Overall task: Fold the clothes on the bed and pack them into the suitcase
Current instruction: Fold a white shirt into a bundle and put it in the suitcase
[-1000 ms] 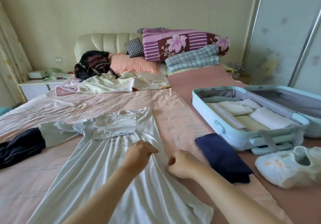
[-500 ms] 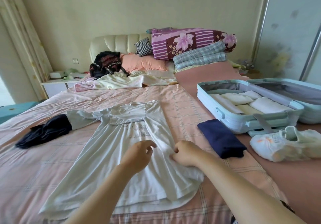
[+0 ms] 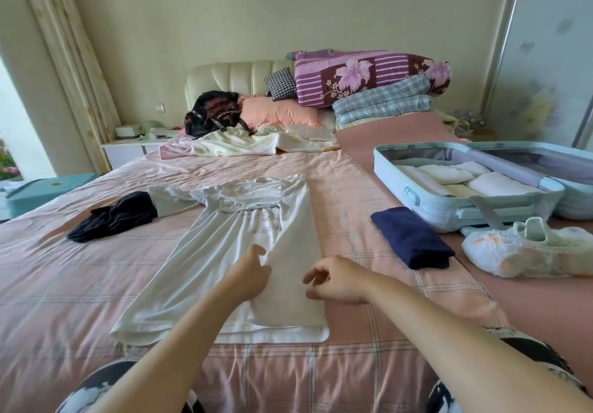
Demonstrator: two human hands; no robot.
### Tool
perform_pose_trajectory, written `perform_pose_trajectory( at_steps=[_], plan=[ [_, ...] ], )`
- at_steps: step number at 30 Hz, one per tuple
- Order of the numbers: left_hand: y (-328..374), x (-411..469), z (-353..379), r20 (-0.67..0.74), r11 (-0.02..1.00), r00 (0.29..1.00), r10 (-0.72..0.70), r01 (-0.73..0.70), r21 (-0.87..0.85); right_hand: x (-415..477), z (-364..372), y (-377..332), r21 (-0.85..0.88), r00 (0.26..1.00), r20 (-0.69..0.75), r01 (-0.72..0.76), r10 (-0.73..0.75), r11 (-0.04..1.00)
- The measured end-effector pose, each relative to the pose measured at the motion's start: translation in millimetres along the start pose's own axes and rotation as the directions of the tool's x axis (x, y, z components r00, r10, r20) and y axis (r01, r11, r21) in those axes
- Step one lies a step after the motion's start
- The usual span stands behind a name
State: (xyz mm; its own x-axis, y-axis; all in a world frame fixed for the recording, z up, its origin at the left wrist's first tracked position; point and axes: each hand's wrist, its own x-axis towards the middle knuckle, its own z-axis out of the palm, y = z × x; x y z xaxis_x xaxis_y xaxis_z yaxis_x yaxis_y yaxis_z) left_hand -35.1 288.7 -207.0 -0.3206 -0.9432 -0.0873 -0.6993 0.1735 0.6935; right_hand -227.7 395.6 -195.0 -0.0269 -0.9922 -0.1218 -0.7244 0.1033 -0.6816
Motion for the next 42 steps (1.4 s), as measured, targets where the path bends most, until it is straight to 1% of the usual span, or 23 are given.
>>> perform_pose_trajectory(
  at_steps=[2, 5, 8, 11, 12, 13, 14, 15, 17, 18, 20, 22, 24, 27, 29, 31, 33, 35, 36, 37, 38, 40, 42],
  plan=[
    [-4, -7, -6, 0.117, 0.997, 0.993, -0.022, 0.014, 0.074, -6, 6, 1, -0.17, 0.997, 0.073, 0.024, -0.011, 0.985],
    [-8, -16, -12, 0.234, 0.998, 0.971, -0.047, 0.036, 0.054, -6, 21, -1, -0.41, 0.99, 0.089, 0.139, -0.112, 0.902],
    [-8, -21, -20, 0.263, 0.999, 0.964, -0.04, 0.028, 0.047, -5, 26, -3, -0.368, 0.985, 0.081, 0.173, -0.154, 0.914],
    [-9, -32, -25, 0.325, 0.96, 0.94, -0.101, 0.006, 0.281, -8, 25, -3, -0.362, 0.98, 0.187, 0.139, -0.074, 0.922],
    [-11, -33, -24, 0.305, 0.909, 0.946, -0.108, -0.03, 0.415, -10, 26, -3, -0.37, 0.977, 0.208, 0.132, -0.056, 0.92],
    [-12, -34, -22, 0.249, 0.832, 0.967, -0.06, -0.089, 0.547, -11, 26, -3, -0.378, 0.975, 0.216, 0.134, -0.053, 0.916],
    [-13, -33, -21, 0.192, 0.754, 0.98, 0.052, -0.165, 0.635, -12, 26, -3, -0.392, 0.974, 0.216, 0.149, -0.066, 0.908],
    [-12, -32, -19, 0.168, 0.712, 0.965, 0.199, -0.261, 0.652, -12, 26, -4, -0.42, 0.973, 0.213, 0.177, -0.093, 0.89],
    [-13, -32, -14, 0.259, 0.711, 0.872, 0.416, -0.489, 0.505, -13, 26, -4, -0.526, 0.965, 0.232, 0.232, -0.125, 0.818],
    [-16, -35, -11, 0.355, 0.69, 0.817, 0.455, -0.575, 0.439, -14, 27, -3, -0.599, 0.962, 0.248, 0.248, -0.118, 0.761],
    [-23, -39, -3, 0.517, 0.597, 0.753, 0.407, -0.647, 0.474, -14, 33, 3, -0.708, 0.959, 0.247, 0.274, -0.136, 0.65],
    [-29, -36, 3, 0.526, 0.543, 0.758, 0.386, -0.648, 0.534, -11, 39, 9, -0.672, 0.953, 0.203, 0.304, -0.226, 0.675],
    [-30, -33, 4, 0.467, 0.639, 0.787, 0.404, -0.608, 0.471, -9, 40, 10, -0.578, 0.944, 0.141, 0.322, -0.297, 0.75],
    [-23, -31, -3, 0.385, 0.792, 0.856, 0.345, -0.485, 0.37, -7, 34, 1, -0.525, 0.954, 0.088, 0.288, -0.285, 0.801],
    [-13, -32, -10, 0.476, 0.812, 0.846, 0.242, -0.445, 0.377, -8, 27, -9, -0.502, 0.969, 0.131, 0.246, -0.208, 0.829],
    [-2, -33, -14, 0.622, 0.795, 0.775, 0.114, -0.446, 0.41, -9, 20, -19, -0.458, 0.959, 0.278, 0.186, -0.058, 0.87],
    [4, -34, -16, 0.729, 0.792, 0.684, -0.008, -0.442, 0.422, -6, 14, -23, -0.379, 0.898, 0.434, 0.102, 0.08, 0.92],
    [9, -27, -22, 0.811, 0.879, 0.576, -0.101, -0.331, 0.344, 2, 9, -27, -0.263, 0.838, 0.523, -0.017, 0.158, 0.965],
    [12, -22, -26, 0.832, 0.921, 0.546, -0.093, -0.271, 0.281, 8, 6, -29, -0.207, 0.83, 0.53, -0.069, 0.171, 0.976],
    [15, -15, -32, 0.833, 0.944, 0.55, -0.063, -0.239, 0.229, 15, 2, -30, -0.163, 0.847, 0.506, -0.093, 0.164, 0.982],
    [18, -6, -36, 0.807, 0.955, 0.59, -0.028, -0.223, 0.196, 24, -2, -31, -0.131, 0.884, 0.448, -0.082, 0.132, 0.988],
    [26, 17, -45, 0.707, 0.961, 0.705, 0.059, -0.233, 0.152, 45, -14, -33, -0.123, 0.961, 0.273, -0.014, 0.047, 0.992],
    [30, 46, -51, 0.562, 0.949, 0.813, 0.15, -0.278, 0.149, 70, -25, -35, -0.14, 0.99, 0.143, 0.02, 0.0, 0.99]
  ],
)
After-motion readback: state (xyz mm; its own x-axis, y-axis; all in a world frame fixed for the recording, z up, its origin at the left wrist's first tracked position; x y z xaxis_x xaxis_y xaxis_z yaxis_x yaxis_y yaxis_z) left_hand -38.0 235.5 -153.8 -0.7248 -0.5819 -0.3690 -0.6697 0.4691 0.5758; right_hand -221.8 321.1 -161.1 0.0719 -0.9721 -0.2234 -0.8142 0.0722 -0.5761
